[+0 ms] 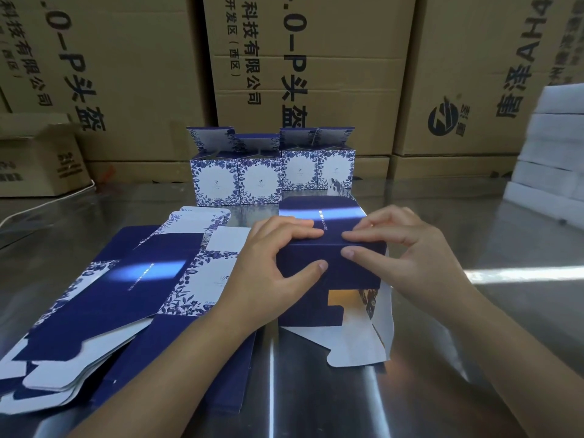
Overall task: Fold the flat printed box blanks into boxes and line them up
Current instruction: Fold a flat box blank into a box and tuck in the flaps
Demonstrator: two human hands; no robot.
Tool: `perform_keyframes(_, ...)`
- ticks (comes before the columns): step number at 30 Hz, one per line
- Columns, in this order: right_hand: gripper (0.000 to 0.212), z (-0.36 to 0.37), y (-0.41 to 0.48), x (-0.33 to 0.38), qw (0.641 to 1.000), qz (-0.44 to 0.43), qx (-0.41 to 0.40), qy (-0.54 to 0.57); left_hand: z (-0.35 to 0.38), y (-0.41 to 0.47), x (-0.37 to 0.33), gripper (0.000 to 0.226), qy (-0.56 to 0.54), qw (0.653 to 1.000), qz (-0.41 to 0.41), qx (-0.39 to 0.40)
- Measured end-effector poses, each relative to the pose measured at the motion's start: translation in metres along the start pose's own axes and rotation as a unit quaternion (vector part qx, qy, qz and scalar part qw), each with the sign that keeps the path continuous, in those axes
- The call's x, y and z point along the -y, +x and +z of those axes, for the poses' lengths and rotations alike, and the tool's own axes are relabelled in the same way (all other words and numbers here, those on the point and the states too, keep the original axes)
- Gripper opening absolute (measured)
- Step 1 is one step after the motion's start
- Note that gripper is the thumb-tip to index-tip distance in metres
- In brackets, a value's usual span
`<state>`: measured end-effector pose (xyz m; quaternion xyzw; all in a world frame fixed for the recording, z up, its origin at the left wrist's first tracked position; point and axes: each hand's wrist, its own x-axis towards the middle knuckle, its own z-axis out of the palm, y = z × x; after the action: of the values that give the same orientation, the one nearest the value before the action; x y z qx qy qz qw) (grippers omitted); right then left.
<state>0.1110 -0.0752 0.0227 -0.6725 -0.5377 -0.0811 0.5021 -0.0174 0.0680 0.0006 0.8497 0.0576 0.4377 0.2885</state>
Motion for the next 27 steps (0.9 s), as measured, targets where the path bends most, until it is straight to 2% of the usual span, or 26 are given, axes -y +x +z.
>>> perform_keyframes(6, 0.022, -0.0012, 0.0011, 0.0012, 1.0, 0.021, 0.011, 0.021, -0.0004, 0.0002, 0.0006, 0.03, 0.002, 1.0, 0.0, 0.001)
perform_keyframes(10, 0.014, -0.0014, 0.0013, 0.001, 1.0, 0.008, 0.014, 0.004, -0.0003, 0.0003, 0.0009, 0.03, 0.003, 1.0, -0.001, 0.002)
perform_keyframes(15, 0.015, -0.0008, 0.0027, 0.0029, 1.0, 0.005, 0.014, 0.02, 0.0001, 0.0007, 0.0014, 0.03, 0.004, 1.0, -0.001, 0.004)
perform_keyframes(17, 0.01, -0.001, 0.0038, 0.0033, 1.0, -0.011, 0.013, 0.009, 0.0004, 0.0003, 0.0008, 0.029, 0.001, 1.0, 0.002, 0.004)
perform_keyframes(22, 0.017, -0.0013, 0.0043, 0.0019, 0.998, -0.046, 0.001, -0.031, 0.0002, 0.0001, 0.0005, 0.029, -0.004, 1.0, 0.004, 0.011)
perform_keyframes(27, 0.015, -0.001, 0.0049, 0.0013, 0.996, -0.065, -0.01, -0.058, -0.0003, -0.0003, 0.0009, 0.034, -0.001, 1.0, 0.001, 0.018)
